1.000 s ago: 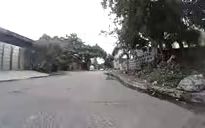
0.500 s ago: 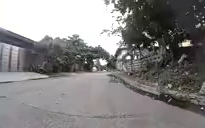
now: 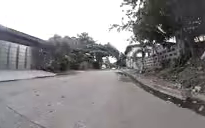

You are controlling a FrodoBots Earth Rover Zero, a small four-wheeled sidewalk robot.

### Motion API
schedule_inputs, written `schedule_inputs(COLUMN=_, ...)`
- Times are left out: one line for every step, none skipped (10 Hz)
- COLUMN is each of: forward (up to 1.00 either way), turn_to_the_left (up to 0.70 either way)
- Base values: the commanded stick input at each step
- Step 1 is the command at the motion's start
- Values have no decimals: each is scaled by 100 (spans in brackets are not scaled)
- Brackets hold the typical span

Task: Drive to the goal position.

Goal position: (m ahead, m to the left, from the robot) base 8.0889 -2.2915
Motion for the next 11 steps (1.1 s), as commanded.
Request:
schedule_inputs(forward=100, turn_to_the_left=0)
schedule_inputs(forward=100, turn_to_the_left=0)
schedule_inputs(forward=100, turn_to_the_left=0)
schedule_inputs(forward=100, turn_to_the_left=0)
schedule_inputs(forward=100, turn_to_the_left=0)
schedule_inputs(forward=100, turn_to_the_left=0)
schedule_inputs(forward=100, turn_to_the_left=0)
schedule_inputs(forward=100, turn_to_the_left=0)
schedule_inputs(forward=100, turn_to_the_left=0)
schedule_inputs(forward=100, turn_to_the_left=0)
schedule_inputs(forward=100, turn_to_the_left=0)
